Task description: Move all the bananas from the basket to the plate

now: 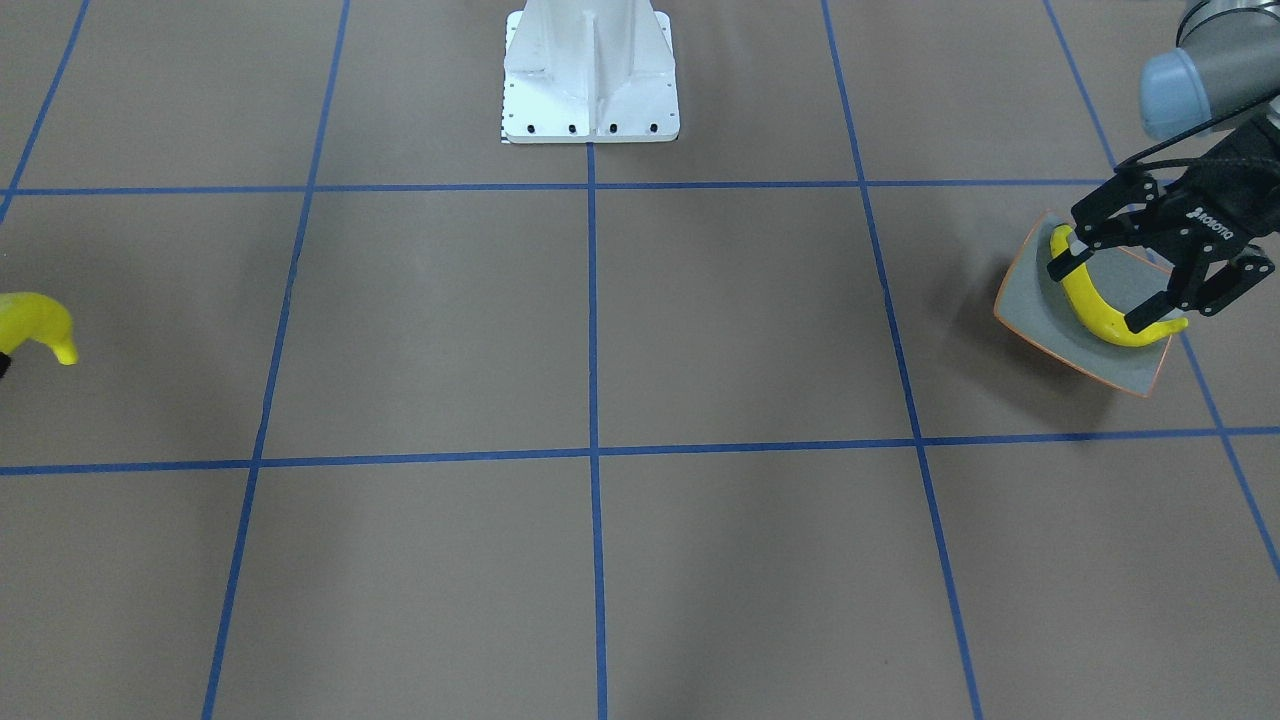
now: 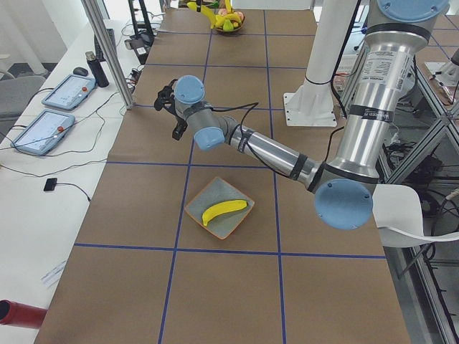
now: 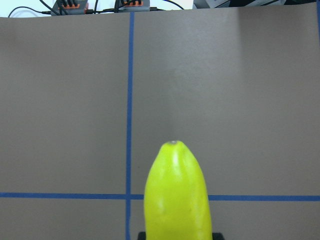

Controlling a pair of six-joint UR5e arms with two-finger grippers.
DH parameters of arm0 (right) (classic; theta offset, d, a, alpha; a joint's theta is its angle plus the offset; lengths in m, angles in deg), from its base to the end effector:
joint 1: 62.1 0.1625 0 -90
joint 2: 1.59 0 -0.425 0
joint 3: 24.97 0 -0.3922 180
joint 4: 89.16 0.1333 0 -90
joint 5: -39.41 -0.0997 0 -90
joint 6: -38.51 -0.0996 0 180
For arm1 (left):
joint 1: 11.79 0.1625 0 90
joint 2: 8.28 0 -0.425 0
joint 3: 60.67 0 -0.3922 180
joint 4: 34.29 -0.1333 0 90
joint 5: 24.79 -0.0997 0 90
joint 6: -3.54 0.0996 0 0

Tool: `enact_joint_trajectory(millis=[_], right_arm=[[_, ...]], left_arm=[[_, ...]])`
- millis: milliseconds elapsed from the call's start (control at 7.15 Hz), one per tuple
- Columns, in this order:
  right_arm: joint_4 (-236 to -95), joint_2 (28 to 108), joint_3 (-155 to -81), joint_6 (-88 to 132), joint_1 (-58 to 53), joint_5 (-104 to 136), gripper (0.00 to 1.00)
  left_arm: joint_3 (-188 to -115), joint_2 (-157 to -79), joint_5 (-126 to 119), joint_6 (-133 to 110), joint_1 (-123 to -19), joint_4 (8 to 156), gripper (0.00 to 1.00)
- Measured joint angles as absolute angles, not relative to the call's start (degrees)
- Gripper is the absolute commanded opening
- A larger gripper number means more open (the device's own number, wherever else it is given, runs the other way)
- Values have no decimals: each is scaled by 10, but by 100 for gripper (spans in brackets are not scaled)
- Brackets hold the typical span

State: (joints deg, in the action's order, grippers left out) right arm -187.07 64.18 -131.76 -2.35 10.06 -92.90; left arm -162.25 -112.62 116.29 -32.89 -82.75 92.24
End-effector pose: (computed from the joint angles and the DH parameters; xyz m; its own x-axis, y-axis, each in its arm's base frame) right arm -0.1189 -0.5858 0.2999 0.6151 0.0856 0.7838 -0.1928 0.9802 0.0443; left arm 0.1298 -0.5472 0.3434 0.3864 0.4299 -0.8160 0.0976 0.8607 0.4997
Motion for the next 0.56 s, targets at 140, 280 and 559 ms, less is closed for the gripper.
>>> enact_joint_trajectory(millis=[140,280,559], right_arm=[[-1871,614,-1320,-92,74,-929,0],[-1871,587,-1321,-154,49,-928,0],[-1872,538,-1320,-269,6,-927,0]], left_arm=[[-1622,-1152,1135,-337,-809,921,99],[-1621,-1181,1112,-353,-787,919,99],[-1631,-1225,1074,-397,-757,918,100]])
